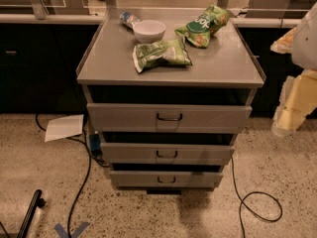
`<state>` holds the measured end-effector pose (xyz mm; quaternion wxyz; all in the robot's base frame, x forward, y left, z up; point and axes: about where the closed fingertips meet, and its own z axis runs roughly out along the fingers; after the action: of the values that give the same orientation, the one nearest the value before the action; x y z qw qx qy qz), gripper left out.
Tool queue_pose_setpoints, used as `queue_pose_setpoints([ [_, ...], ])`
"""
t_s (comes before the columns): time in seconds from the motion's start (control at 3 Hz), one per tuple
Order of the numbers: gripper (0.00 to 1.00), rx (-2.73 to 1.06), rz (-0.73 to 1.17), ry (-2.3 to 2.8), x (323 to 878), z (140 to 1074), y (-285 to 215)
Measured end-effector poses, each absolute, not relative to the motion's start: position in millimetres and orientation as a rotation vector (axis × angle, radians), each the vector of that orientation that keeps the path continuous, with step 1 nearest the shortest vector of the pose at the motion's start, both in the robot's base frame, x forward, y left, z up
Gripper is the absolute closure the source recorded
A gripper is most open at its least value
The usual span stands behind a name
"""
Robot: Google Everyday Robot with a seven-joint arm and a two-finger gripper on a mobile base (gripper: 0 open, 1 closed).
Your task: Open bottom drawer
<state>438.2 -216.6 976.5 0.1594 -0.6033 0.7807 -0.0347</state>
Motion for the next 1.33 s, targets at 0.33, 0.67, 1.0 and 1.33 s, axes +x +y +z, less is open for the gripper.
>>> queue_pose_setpoints([
  [0.33, 0.0, -1.724, -0.099, 2.231, 438, 976, -217],
  [0.67, 0.0, -1.692, -0.107, 2.227, 438, 973, -222],
  [1.0, 0.0, -1.582, -0.069, 2.248, 426, 942, -238],
  [1.33, 0.0, -1.427, 0.058, 2.296, 420, 869, -256],
])
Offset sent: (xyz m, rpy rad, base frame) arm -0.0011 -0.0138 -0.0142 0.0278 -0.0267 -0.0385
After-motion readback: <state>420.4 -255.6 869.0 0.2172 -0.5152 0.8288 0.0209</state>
